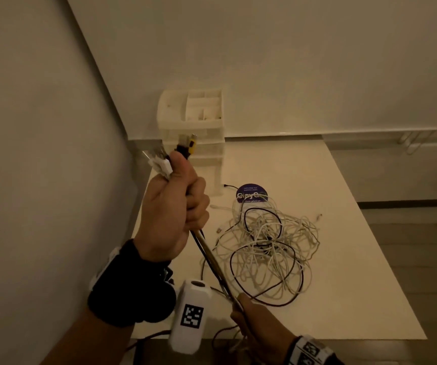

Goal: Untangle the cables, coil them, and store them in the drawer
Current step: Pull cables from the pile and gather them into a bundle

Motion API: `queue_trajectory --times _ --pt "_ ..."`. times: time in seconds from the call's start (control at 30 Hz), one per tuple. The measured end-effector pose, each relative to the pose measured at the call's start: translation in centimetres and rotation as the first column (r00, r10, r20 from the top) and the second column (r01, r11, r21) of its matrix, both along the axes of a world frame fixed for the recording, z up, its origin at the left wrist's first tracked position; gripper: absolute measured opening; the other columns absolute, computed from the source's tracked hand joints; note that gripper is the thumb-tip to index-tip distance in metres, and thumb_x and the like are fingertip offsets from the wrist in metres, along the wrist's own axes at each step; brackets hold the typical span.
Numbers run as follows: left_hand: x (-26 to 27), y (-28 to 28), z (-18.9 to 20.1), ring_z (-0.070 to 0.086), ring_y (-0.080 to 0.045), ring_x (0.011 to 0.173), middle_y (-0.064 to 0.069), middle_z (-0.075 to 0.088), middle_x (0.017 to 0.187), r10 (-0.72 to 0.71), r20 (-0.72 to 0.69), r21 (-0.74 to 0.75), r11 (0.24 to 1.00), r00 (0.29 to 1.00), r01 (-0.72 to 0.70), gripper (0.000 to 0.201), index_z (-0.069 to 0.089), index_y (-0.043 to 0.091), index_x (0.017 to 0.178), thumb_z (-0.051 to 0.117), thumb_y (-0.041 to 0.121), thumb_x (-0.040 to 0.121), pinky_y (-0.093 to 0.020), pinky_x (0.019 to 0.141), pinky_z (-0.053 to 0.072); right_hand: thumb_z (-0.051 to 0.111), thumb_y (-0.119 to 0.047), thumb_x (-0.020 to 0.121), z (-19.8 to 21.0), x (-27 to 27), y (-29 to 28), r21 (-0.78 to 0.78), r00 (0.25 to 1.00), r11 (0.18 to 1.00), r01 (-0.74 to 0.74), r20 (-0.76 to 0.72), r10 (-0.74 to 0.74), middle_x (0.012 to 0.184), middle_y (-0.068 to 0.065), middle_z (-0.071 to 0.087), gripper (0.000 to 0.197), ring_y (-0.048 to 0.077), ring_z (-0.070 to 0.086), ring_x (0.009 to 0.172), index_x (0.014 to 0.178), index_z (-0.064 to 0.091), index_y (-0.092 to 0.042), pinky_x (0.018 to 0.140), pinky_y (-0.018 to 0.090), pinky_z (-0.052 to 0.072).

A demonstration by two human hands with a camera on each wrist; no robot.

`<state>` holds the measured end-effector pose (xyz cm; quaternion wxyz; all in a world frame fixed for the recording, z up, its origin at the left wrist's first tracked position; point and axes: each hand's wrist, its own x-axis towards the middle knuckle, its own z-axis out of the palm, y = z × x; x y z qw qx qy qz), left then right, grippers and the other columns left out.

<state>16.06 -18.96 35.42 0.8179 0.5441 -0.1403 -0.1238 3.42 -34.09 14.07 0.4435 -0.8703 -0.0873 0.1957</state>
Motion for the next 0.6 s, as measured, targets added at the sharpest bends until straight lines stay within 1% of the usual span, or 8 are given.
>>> queue_trajectory --times 0.1,0.13,0.2,0.33,0.4,0.47,0.53,0.6 --pt "0.3 -0.2 1.1 0.014 -0.004 0.035 0.008 0.021 0.046 0.011 0.000 -0.054 0.998 1.000 -0.011 0.050 0.020 0.021 0.060 0.036 0.061 0.086 -0.013 0.038 0.011 0.041 -0.031 0.101 -1.4 -0.3 -0.8 -0.030 0.989 0.999 -0.041 -0.145 0.037 0.079 -0.011 0.048 0.005 0.002 0.045 0.066 0.106 0.041 -0.030 0.063 0.018 0.037" --pt "0.3 -0.5 1.2 0.014 -0.004 0.035 0.008 0.020 0.046 0.029 -0.002 -0.050 0.998 1.000 -0.029 0.050 0.021 0.022 0.059 0.038 0.061 0.084 -0.013 0.038 0.011 0.040 -0.031 0.101 -1.8 -0.2 -0.9 -0.033 0.987 0.998 -0.051 -0.154 0.046 0.082 -0.009 0.049 0.018 0.005 0.047 0.069 0.117 0.042 -0.023 0.063 0.016 0.037" --pt "0.1 -1.2 0.9 0.012 -0.004 0.035 0.008 0.020 0.046 0.051 -0.024 -0.034 0.998 0.998 -0.051 0.050 0.019 0.022 0.058 0.040 0.060 0.082 -0.013 0.039 0.009 0.038 -0.034 0.102 -1.9 -0.2 -0.8 -0.057 0.985 0.996 -0.062 -0.165 0.052 0.086 -0.007 0.051 0.032 0.013 0.050 0.077 0.125 0.041 -0.013 0.068 0.024 0.041" --pt "0.1 -2.0 -0.6 0.014 -0.004 0.036 0.007 0.023 0.047 -0.044 -0.063 -0.073 0.997 0.997 0.039 0.056 0.019 0.018 0.063 0.054 0.058 0.081 -0.013 0.037 0.013 0.036 -0.035 0.102 -2.3 -0.8 -2.0 -0.056 0.980 0.996 -0.066 -0.189 0.054 0.084 -0.008 0.052 0.029 0.025 0.057 0.088 0.121 0.045 -0.014 0.070 0.026 0.035" --pt "0.3 -2.1 -0.8 0.016 -0.004 0.038 0.007 0.026 0.050 -0.160 -0.102 -0.162 0.976 0.982 0.143 0.053 0.030 0.018 0.066 0.071 0.050 0.075 -0.016 0.036 0.013 0.037 -0.034 0.102 -1.7 -1.1 -3.3 0.005 0.980 1.000 -0.018 -0.200 0.019 0.079 -0.013 0.050 0.011 0.016 0.054 0.081 0.107 0.045 -0.028 0.072 0.029 0.040" --pt "0.4 -2.6 -0.7 0.015 -0.006 0.043 0.006 0.028 0.055 -0.261 -0.123 -0.254 0.941 0.957 0.224 0.040 0.043 0.016 0.073 0.074 0.041 0.072 -0.020 0.037 0.014 0.040 -0.032 0.101 -0.7 -1.3 -5.1 0.047 0.980 0.999 -0.003 -0.199 0.013 0.085 -0.012 0.051 0.005 0.004 0.050 0.076 0.099 0.045 -0.032 0.073 0.021 0.042" --pt "0.4 -3.5 -0.7 0.015 -0.007 0.045 0.006 0.028 0.057 -0.290 -0.127 -0.275 0.929 0.949 0.247 0.031 0.047 0.017 0.076 0.065 0.041 0.081 -0.020 0.038 0.015 0.047 -0.036 0.098 0.5 -1.2 -7.8 0.024 0.988 0.999 -0.026 -0.152 0.030 0.103 -0.010 0.054 0.021 0.000 0.049 0.086 0.115 0.049 -0.024 0.078 0.012 0.039" --pt "0.3 -4.8 -0.8 0.016 -0.006 0.044 0.006 0.028 0.057 -0.268 -0.135 -0.238 0.943 0.954 0.231 0.030 0.044 0.018 0.074 0.050 0.044 0.089 -0.020 0.038 0.014 0.058 -0.043 0.091 1.5 -0.5 -11.0 -0.067 0.991 0.996 -0.057 -0.125 0.048 0.125 -0.011 0.050 0.053 0.001 0.049 0.102 0.137 0.039 -0.025 0.085 0.007 0.036"
